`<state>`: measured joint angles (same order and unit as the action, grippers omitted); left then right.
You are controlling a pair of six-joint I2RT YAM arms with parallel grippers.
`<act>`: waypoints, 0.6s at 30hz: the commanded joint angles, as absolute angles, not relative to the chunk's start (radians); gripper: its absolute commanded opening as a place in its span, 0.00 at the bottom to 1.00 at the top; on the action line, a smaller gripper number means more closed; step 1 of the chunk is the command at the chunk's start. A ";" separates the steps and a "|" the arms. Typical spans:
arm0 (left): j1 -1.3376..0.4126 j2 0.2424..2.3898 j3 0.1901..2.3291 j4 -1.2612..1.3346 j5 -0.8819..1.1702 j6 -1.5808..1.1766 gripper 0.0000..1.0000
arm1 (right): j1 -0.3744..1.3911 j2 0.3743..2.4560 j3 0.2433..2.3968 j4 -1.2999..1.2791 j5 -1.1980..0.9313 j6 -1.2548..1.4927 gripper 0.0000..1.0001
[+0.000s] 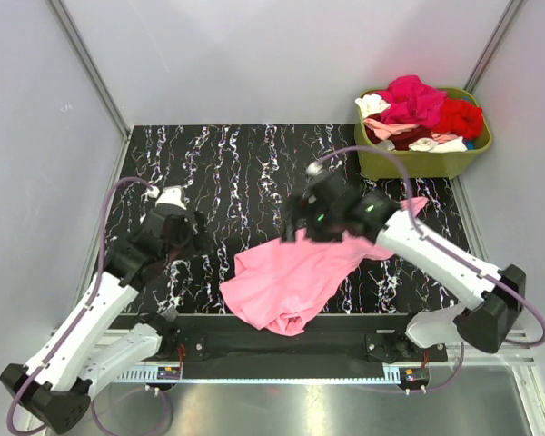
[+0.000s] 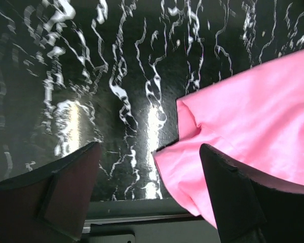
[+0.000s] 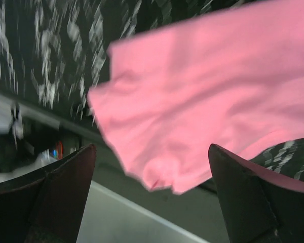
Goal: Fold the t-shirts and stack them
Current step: Flatten the tshirt out
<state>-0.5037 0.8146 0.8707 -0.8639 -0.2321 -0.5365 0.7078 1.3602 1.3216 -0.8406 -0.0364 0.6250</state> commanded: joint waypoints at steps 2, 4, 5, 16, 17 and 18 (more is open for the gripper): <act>-0.508 0.743 0.996 -0.949 -0.399 -0.459 0.94 | 1.053 1.411 1.315 -0.897 0.153 0.854 0.96; -0.506 0.703 0.976 -0.947 -0.466 -0.457 0.97 | 1.147 1.469 1.322 -0.885 0.184 0.891 0.95; -0.508 0.655 0.959 -0.936 -0.477 -0.460 0.99 | 1.178 1.497 1.327 -0.882 0.183 0.914 0.94; -0.506 0.497 0.904 -0.873 -0.471 -0.453 0.99 | 1.404 1.878 1.522 -0.896 0.135 0.948 0.85; -0.506 0.499 0.905 -0.874 -0.471 -0.453 0.99 | 1.404 1.885 1.523 -0.894 0.144 0.943 0.85; -0.506 0.497 0.905 -0.873 -0.471 -0.453 0.99 | 1.404 1.903 1.534 -0.903 0.152 0.939 0.85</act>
<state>-0.5037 0.4942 0.9081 -0.9119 -0.4374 -0.4675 1.4086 1.8988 1.4693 -0.8791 0.1104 0.9142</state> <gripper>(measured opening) 0.985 0.851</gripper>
